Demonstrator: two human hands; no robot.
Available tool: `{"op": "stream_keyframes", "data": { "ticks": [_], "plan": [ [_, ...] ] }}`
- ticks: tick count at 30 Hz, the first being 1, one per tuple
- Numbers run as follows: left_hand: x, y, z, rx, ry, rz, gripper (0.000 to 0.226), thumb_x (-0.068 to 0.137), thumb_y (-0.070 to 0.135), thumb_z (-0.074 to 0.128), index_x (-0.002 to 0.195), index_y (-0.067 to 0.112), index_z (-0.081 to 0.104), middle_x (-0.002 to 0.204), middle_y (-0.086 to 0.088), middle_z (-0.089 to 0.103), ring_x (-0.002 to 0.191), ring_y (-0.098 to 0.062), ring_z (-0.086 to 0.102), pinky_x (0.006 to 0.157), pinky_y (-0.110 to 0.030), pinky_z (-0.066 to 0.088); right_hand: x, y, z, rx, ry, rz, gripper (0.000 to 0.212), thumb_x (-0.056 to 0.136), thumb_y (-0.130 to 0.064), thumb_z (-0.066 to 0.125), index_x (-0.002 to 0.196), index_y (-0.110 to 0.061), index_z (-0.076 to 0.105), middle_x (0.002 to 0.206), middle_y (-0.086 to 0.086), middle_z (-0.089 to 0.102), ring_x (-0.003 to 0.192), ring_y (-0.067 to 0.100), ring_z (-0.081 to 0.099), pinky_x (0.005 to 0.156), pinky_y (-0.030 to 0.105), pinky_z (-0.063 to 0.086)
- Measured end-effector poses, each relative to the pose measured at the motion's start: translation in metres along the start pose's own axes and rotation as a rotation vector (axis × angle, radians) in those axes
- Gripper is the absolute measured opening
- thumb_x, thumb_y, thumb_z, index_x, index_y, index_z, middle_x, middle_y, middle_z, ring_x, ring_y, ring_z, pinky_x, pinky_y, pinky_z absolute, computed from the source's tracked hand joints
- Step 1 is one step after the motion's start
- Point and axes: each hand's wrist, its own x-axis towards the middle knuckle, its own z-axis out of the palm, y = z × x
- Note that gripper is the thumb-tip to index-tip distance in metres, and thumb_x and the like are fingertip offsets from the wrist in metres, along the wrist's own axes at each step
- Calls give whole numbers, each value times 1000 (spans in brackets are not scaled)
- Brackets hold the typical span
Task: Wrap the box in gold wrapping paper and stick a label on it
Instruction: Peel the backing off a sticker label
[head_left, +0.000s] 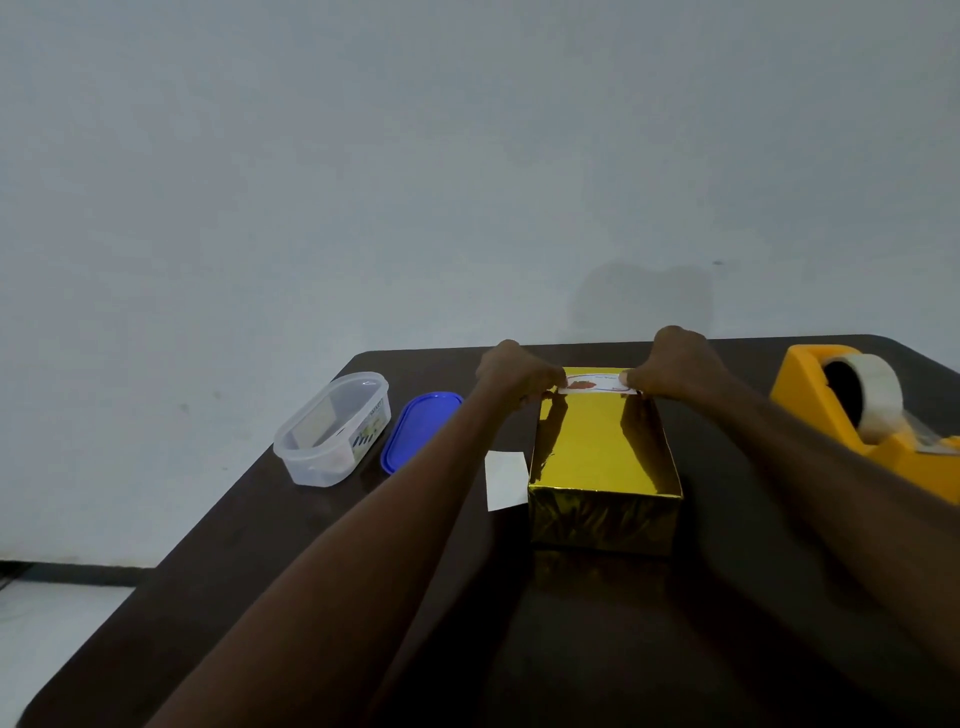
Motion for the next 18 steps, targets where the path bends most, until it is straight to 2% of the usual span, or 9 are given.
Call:
{"op": "stream_keyframes", "data": {
  "ticks": [3,6,8,11,12,14,16,18],
  "plan": [
    [-5,-9,-2,36,15,62,33,82,34,76,86,1,72,66,-5,64,54,-13,55,58,-29,51,-2,12,4,67,30,10,33,81,-29,76,71,-5,57,68,7,57,62,16,52,49,28,36],
    [-16,-15,2,91,189,249,18,90,25,65,89,9,71,82,-4,71,75,-16,66,78,-37,58,-12,16,12,141,197,-129,15,84,-13,70,92,-2,66,91,14,70,84,27,64,68,42,55],
    [-25,-12,6,152,257,407,18,94,21,56,101,9,69,97,-6,71,87,-19,65,77,-36,55,-25,11,14,169,226,-236,21,91,-11,60,111,-5,65,108,15,69,98,30,64,79,43,56],
    [-39,-4,13,272,33,560,31,101,22,45,120,5,63,114,-13,66,100,-25,61,83,-34,47,-39,5,18,69,36,-289,37,102,-23,45,135,-9,53,133,14,59,108,26,59,84,31,45],
    [-42,-5,16,351,-52,560,36,103,24,41,128,5,59,125,-16,62,112,-28,57,93,-37,45,-43,5,20,9,-43,-286,40,104,-27,38,140,-10,47,142,13,52,115,27,55,88,32,43],
    [-39,-12,17,472,-159,500,46,106,30,31,147,9,39,154,-13,37,141,-29,34,113,-40,29,-49,8,20,-57,-146,-250,50,107,-34,29,152,-14,29,160,5,28,137,28,39,109,39,36],
    [-33,-23,12,543,-178,446,53,106,39,24,153,15,27,161,-6,22,148,-31,17,118,-47,20,-52,13,17,-96,-176,-228,53,106,-38,25,156,-18,19,163,0,18,146,29,26,116,46,27],
    [-35,-26,7,608,-189,438,62,101,48,15,152,14,29,160,-11,24,147,-36,19,116,-54,23,-50,16,15,-144,-184,-205,54,106,-40,24,155,-17,21,163,2,20,145,32,26,115,49,28]
  ]
}}
